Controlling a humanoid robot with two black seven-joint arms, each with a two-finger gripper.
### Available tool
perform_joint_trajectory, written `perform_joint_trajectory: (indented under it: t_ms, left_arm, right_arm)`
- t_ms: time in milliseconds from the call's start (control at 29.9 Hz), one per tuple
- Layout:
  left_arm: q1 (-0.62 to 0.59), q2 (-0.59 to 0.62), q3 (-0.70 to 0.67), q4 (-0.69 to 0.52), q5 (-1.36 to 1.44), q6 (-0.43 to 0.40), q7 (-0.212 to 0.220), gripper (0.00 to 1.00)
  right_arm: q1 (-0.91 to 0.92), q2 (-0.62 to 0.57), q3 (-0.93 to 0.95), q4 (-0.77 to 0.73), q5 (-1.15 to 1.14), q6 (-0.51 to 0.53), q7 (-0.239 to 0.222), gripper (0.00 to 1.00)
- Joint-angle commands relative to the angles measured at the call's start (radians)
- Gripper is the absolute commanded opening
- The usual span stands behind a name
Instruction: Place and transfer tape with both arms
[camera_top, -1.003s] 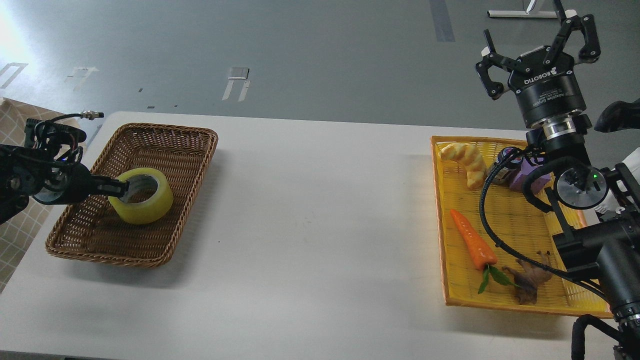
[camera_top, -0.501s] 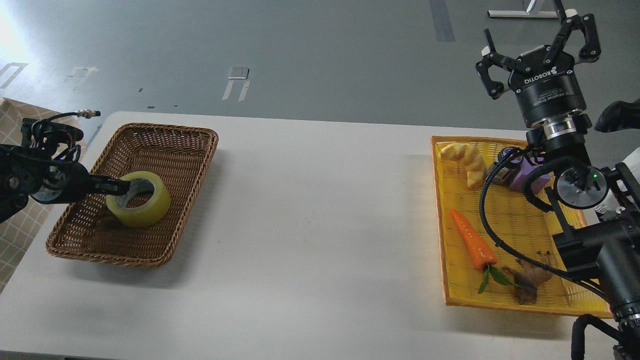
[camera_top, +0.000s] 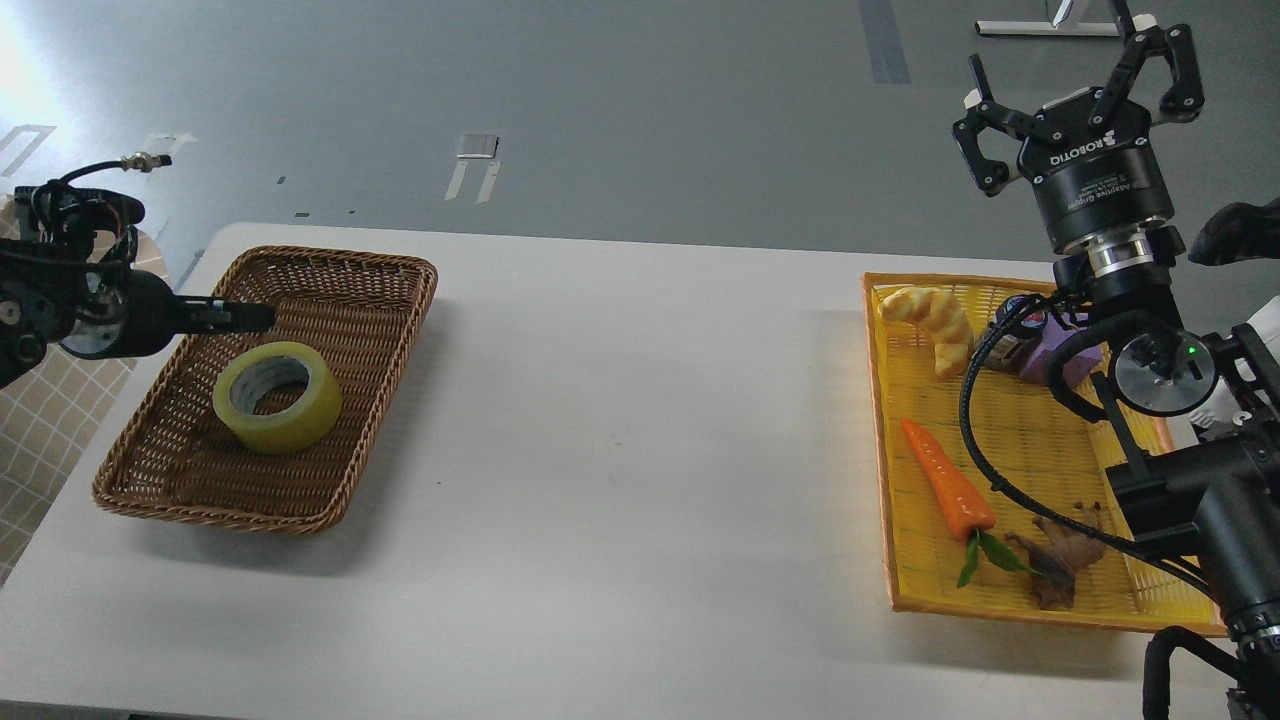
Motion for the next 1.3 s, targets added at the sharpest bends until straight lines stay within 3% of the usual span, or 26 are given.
perform_joint_trajectory:
  t_ms: [0, 201, 434, 568, 769, 1270]
  left_arm:
    - [-0.111, -0.001, -0.009, -0.002, -0.113, 0.000, -0.001, 0.73]
    - [-0.200, -0.032, -0.011, -0.005, -0.337, 0.000, 0.007, 0.76]
    - [-0.226, -0.122, -0.020, 0.001, -0.669, 0.000, 0.005, 0.94]
    - [-0.225, -0.159, -0.037, 0.009, -0.828, 0.000, -0.001, 0.97]
    - [-0.190, -0.251, -0.155, 0.067, -1.004, 0.000, -0.004, 0.98]
    - [0.092, -0.509, -0.633, 0.061, -1.276, 0.000, 0.000, 0.98]
  right_arm:
    - [0.000, 0.000, -0.002, 0.000, -0.002, 0.000, 0.000, 1.00]
    - [0.001, -0.002, 0.000, 0.002, -0.002, 0.000, 0.002, 1.00]
    - [0.004, -0.008, -0.002, 0.011, -0.002, 0.000, 0.000, 1.00]
    - [0.004, -0.013, -0.002, 0.009, -0.008, 0.000, -0.003, 1.00]
    - [0.001, -0.049, -0.003, 0.014, -0.009, 0.000, -0.006, 1.00]
    - [0.030, -0.051, 0.008, -0.002, -0.005, 0.000, -0.005, 1.00]
